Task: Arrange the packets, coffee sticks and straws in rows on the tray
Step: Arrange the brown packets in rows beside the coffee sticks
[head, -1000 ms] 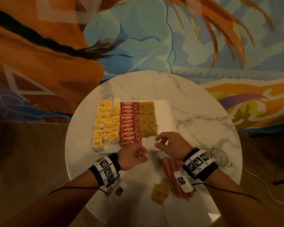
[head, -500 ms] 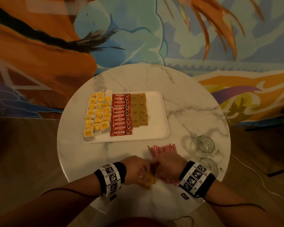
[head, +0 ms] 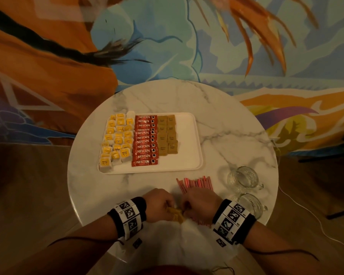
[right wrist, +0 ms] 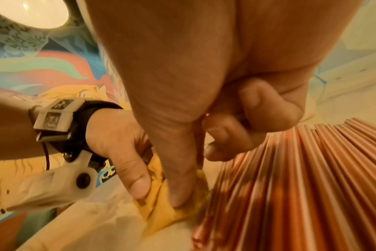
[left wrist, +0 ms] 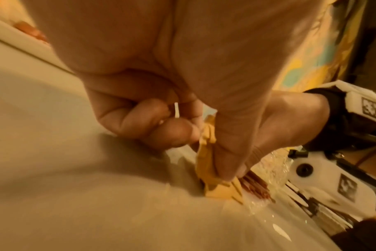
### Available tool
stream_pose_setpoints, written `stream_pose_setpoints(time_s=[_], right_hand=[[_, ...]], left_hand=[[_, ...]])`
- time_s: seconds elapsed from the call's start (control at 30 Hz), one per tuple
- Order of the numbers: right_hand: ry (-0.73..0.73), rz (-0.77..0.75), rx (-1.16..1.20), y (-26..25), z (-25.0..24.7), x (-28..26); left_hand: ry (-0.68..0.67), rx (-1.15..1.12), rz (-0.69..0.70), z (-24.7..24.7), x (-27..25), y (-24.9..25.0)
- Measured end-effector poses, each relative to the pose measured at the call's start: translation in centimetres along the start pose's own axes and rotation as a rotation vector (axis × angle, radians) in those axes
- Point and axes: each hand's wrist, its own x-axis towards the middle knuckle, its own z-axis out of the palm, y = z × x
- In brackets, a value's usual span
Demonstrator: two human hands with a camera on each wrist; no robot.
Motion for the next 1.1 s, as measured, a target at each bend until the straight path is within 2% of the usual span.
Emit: stream_pose_setpoints(time_s=[0.13,0.27,0.37,0.6,0.7,0.97,1.1], right_hand=[[0.088,-0.033,0.076,0.1,-1.3,0.2],[0.159,-0.022,0.228,0.1,-2.4,1.2],[0.276,0.003,0.362,0.3,-3.5,2.2],[0.465,0.103,0.731,1.4,-5.5,5.4],[0.503,0.113,0.826,1.8,-5.9,6.8],[0.565,0.217,0.814,2.7,-6.7,10.3],[0.501,0.308,0.718,2.9,-6.1,11.8]], left_hand=[[0.04,-0.13,0.024,-1.3,-0.3,-0.8],[0.155,-0.338,0.053,-2.9,-0.7,-1.0],[0.242,-0.417,0.06,-4.2,-0.7,-0.9],[0.489,-0.552,0.015,-7.0,1.0,-1.1],[0.53,-0.634,-0.02,-8.1,1.7,-0.9],[0.506,-0.813,-0.052,-10.1,2.4,-1.6],[0.586,-0.76,-0.169,-10.8,2.4,-2.4]])
